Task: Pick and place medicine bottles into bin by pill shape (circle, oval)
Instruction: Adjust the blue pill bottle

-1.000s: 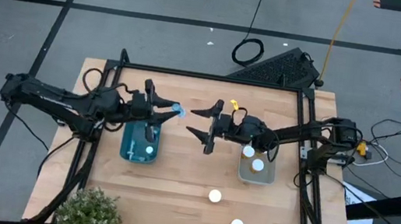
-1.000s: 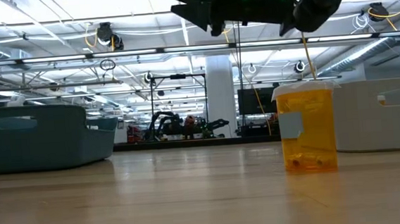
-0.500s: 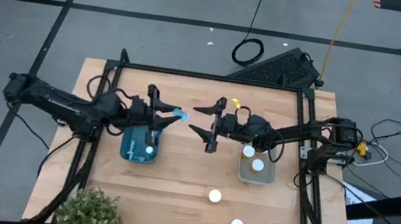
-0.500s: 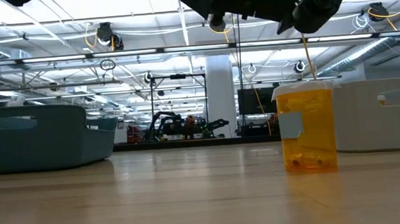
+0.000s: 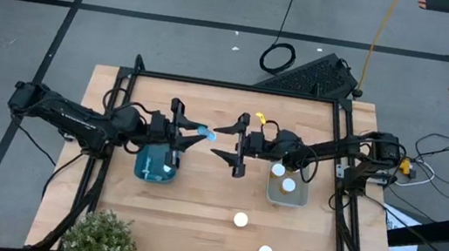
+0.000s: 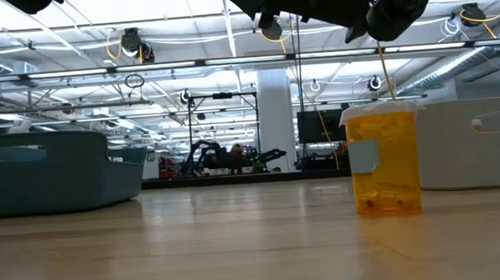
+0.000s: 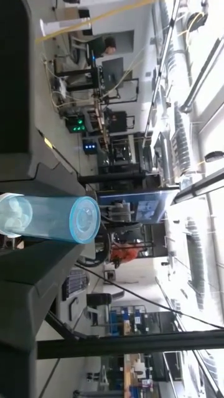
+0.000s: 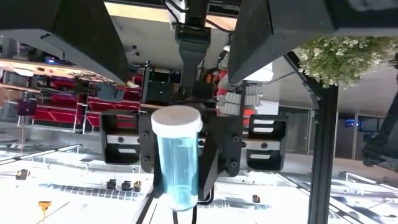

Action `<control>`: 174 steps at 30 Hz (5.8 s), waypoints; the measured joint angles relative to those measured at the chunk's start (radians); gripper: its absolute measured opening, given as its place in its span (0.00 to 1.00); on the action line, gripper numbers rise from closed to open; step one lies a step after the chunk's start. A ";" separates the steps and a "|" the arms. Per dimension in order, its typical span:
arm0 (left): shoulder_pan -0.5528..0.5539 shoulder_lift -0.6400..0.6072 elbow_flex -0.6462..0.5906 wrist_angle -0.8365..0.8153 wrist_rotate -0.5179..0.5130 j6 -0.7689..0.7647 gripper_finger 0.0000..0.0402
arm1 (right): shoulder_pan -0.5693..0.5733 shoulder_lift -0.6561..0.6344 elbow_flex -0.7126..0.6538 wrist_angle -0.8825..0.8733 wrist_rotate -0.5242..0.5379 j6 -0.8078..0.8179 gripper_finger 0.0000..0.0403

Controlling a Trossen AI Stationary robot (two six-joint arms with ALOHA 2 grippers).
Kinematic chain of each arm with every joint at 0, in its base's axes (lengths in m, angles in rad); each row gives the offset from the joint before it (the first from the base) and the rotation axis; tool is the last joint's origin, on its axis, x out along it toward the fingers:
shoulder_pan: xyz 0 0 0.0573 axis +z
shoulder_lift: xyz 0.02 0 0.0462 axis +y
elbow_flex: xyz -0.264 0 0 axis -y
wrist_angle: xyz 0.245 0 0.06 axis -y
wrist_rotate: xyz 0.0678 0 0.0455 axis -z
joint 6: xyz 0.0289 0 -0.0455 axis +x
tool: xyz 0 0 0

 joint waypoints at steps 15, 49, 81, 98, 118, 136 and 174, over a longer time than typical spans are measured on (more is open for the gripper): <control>0.002 0.000 0.000 0.004 0.003 0.008 0.28 | -0.001 0.000 0.000 0.051 0.000 -0.023 0.63; 0.024 0.072 0.000 0.091 0.039 0.048 0.28 | -0.015 0.000 0.047 0.034 -0.099 0.061 0.27; 0.005 -0.176 0.001 -0.825 -0.082 -0.191 0.77 | -0.020 -0.006 0.046 -0.615 -0.020 0.176 0.30; 0.077 0.079 0.134 -0.827 -0.026 -0.133 0.61 | -0.020 -0.173 0.046 -0.868 0.033 0.087 0.30; 0.075 0.079 0.134 -0.835 0.017 -0.133 0.32 | -0.020 -0.184 0.046 -0.867 0.031 0.064 0.30; 0.074 0.079 0.134 -0.795 0.006 -0.084 0.24 | -0.020 -0.184 0.046 -0.839 0.031 0.047 0.30; 0.091 0.116 -0.018 0.138 0.081 0.008 0.27 | -0.021 -0.175 -0.166 0.063 0.028 -0.016 0.62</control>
